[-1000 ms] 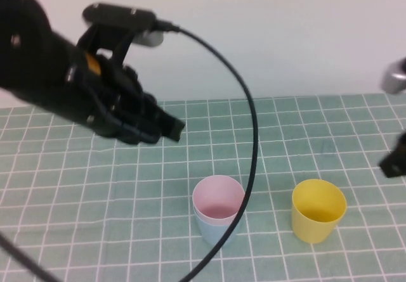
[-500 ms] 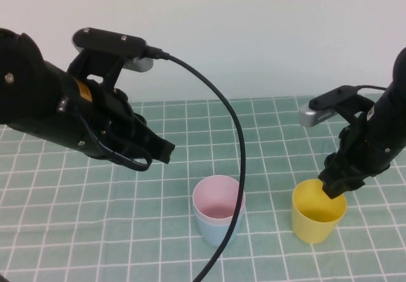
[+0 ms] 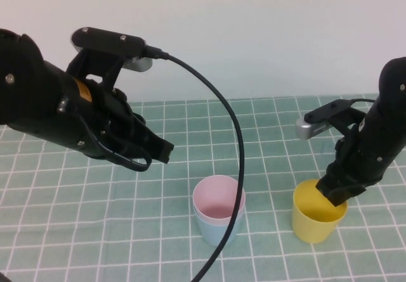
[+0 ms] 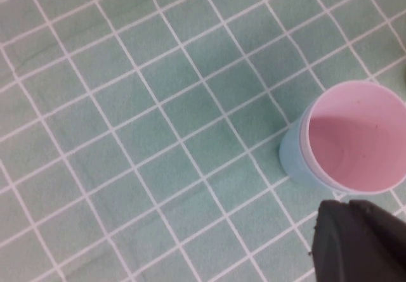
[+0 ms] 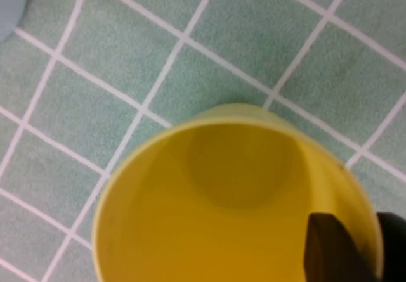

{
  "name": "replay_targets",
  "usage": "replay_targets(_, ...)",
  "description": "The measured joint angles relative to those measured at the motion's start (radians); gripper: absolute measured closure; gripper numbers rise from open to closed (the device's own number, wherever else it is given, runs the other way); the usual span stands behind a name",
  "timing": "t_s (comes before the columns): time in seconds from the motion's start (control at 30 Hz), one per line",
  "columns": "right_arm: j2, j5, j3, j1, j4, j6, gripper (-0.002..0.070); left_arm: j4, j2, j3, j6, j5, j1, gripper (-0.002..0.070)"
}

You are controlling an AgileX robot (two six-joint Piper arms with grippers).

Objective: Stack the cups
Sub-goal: Pick up the yellow cup, then place the yellow cup on the pink cup

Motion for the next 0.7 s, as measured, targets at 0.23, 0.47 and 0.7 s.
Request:
replay_targets(0.23,0.008,0.067,-0.075,0.0,-0.006,0.002,0.065,0.065,-0.007,0.0,-0.038,0.007,0.0,0.0675)
replay_targets(0.47,0.005,0.214,-0.301,0.06,-0.022,0.018,0.0652,0.258,-0.109,0.102,-0.223,-0.069,0.0,0.0675)
replay_targets(0.7,-0.004,0.257,-0.48,0.249,-0.033,0.025,0.0652,0.31,-0.158,0.218,-0.286,-0.099,0.0,0.0675)
